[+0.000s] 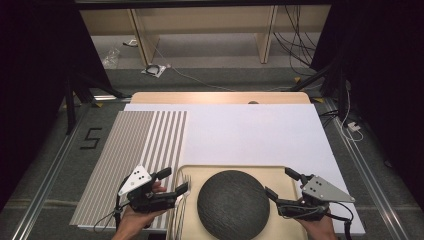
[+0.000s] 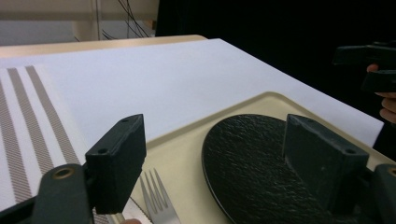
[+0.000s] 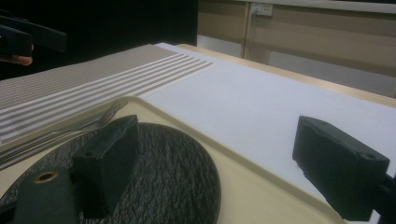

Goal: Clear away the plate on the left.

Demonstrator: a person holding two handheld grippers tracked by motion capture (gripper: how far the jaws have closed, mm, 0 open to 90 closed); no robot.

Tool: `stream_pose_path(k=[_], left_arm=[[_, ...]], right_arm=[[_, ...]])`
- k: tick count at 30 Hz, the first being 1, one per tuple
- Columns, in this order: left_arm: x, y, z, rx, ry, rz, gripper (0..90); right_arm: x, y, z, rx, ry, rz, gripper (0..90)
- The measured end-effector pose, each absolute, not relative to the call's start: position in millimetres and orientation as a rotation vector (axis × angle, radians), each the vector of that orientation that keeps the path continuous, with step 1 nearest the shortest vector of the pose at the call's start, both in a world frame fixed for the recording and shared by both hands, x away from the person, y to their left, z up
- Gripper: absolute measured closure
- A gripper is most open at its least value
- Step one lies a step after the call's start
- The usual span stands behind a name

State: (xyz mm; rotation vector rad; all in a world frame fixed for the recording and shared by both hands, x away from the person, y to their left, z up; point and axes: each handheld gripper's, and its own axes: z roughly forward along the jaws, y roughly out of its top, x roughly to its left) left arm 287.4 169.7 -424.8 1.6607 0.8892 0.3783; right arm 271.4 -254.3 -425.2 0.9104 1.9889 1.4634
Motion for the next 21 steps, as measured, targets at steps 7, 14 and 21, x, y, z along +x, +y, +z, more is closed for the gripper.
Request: stream_pose_path(k=[7,14,21], left_arm=[[285.8,172.6,-426.7,1.648,0.899,0.395,17.4],[285.7,172.8,-427.0,1.642,0.909,0.418,16.7],[284.9,174.4,-426.0,1.621,0.915,0.423,16.6]], right_arm=[[270.6,-255.1,-424.5,0.913,1.984,1.461,16.0],[271.0,-255.4,-424.7,0.911,1.979,1.468,16.0],[270.9,-255.1,-424.7,0.91,1.979,1.464,16.0]])
